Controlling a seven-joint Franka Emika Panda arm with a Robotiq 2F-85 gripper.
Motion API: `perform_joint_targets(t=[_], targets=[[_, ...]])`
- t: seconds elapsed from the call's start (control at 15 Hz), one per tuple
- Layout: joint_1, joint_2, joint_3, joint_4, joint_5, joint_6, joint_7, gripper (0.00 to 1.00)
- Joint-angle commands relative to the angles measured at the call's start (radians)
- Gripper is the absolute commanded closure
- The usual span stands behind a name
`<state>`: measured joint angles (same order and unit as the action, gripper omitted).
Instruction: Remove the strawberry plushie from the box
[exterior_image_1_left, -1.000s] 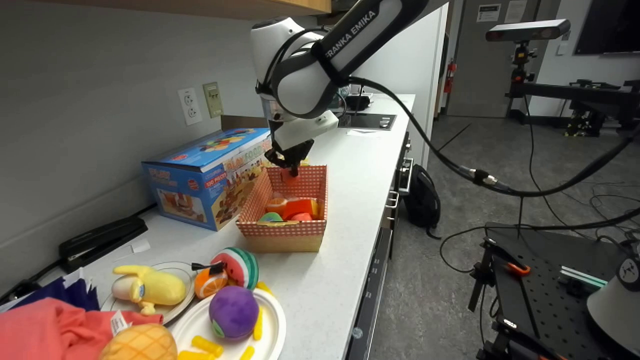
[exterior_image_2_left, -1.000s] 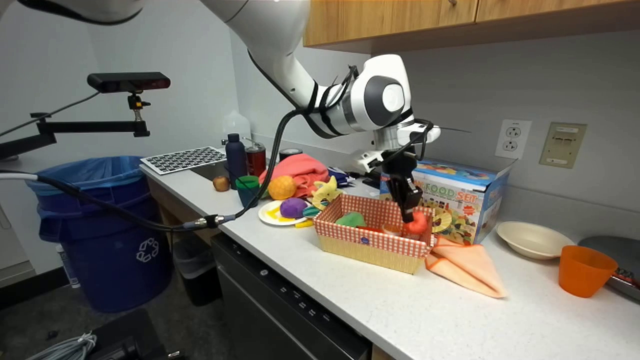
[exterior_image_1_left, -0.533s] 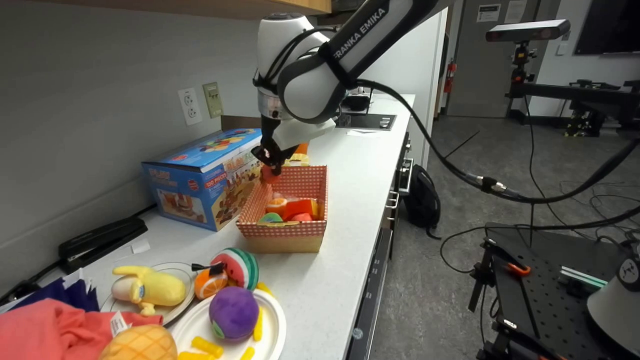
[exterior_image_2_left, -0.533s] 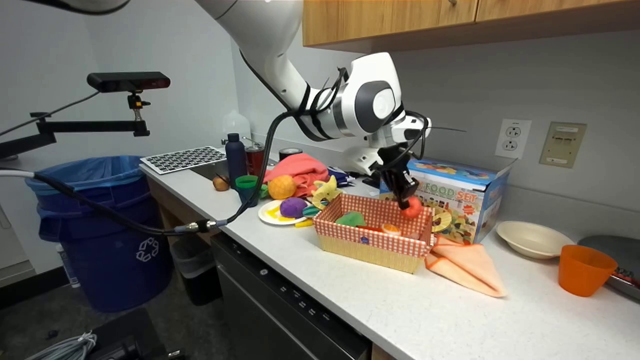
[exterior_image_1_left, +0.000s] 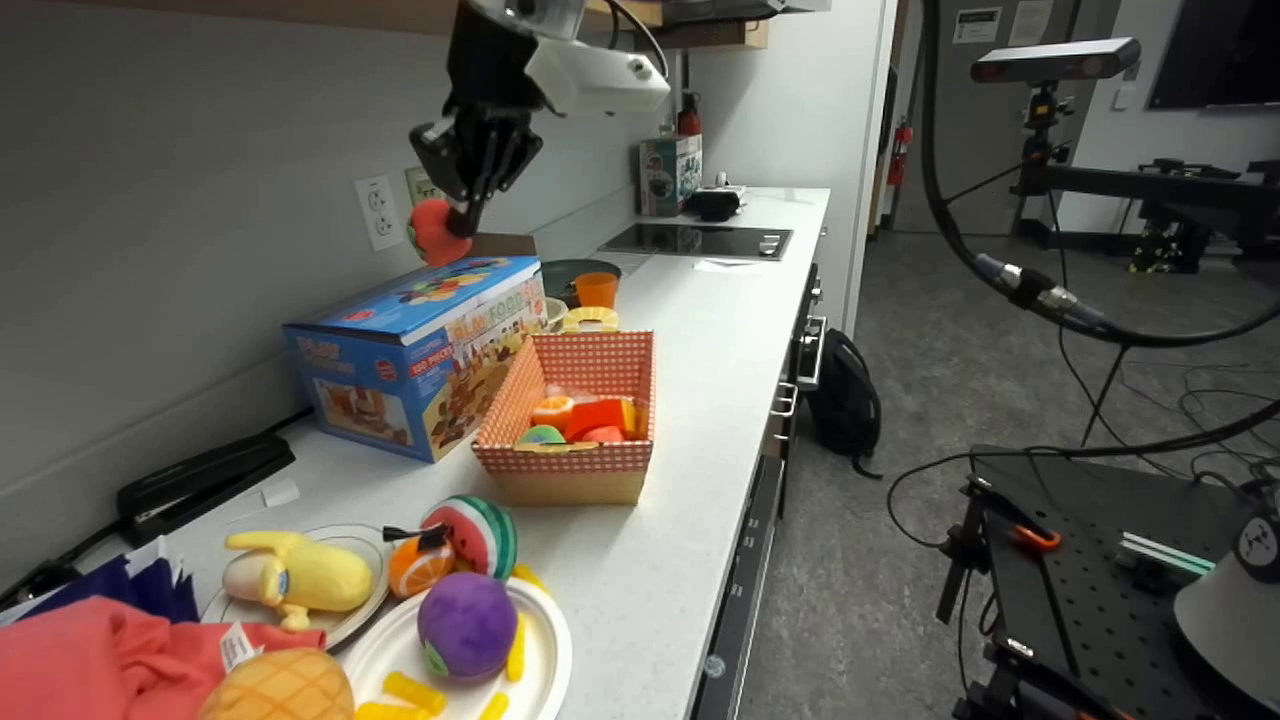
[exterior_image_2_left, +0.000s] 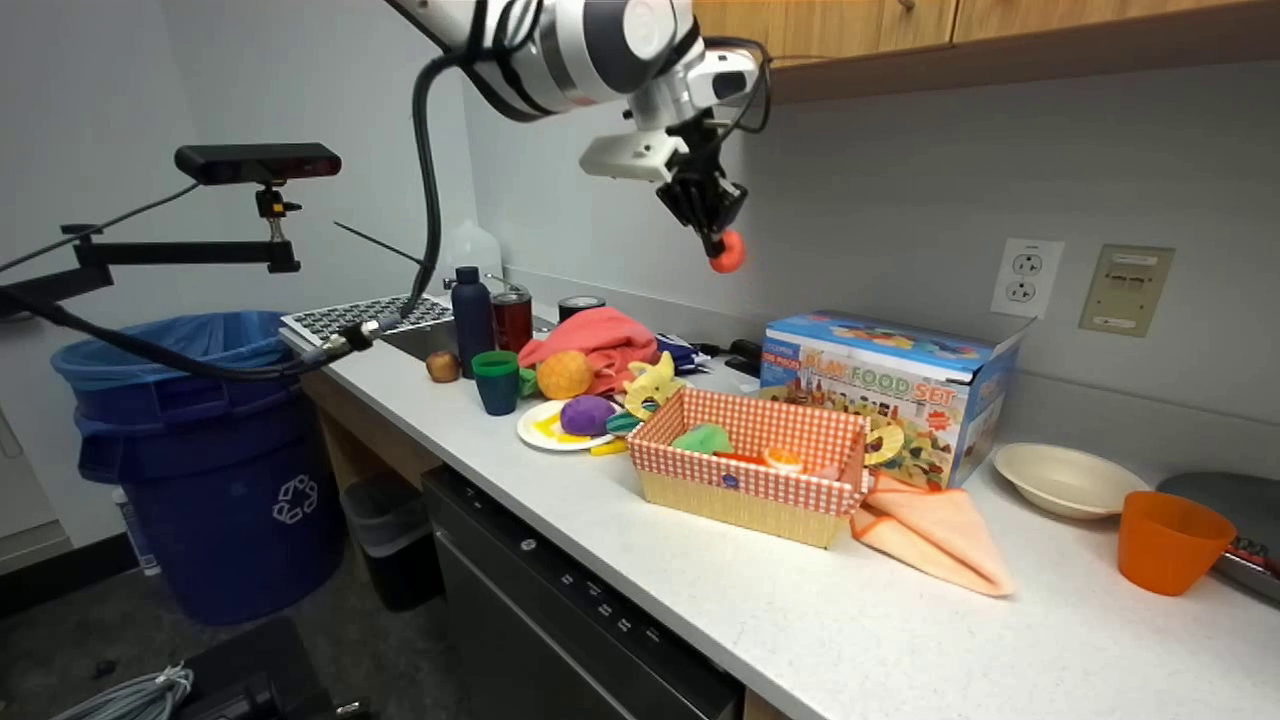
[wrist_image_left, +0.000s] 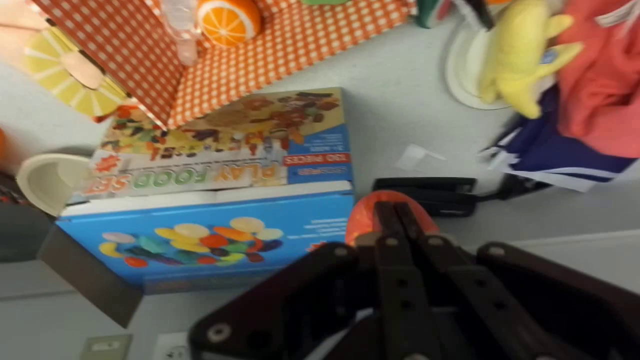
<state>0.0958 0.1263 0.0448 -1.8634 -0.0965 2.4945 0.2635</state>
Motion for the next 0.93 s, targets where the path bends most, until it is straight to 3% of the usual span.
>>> perform_joint_targets(t=[0.0,0.33,0.87], targets=[[0.018,-0.091,0.072,-0.003,0.171,-0.139,-0.177,0.99],[0.048,-0.025,0.116,0.077,0.286,-0.381,-0.277,0.99],[0.071,0.213,0.121,0.295,0.221,-0.544,-0.222,0.99]])
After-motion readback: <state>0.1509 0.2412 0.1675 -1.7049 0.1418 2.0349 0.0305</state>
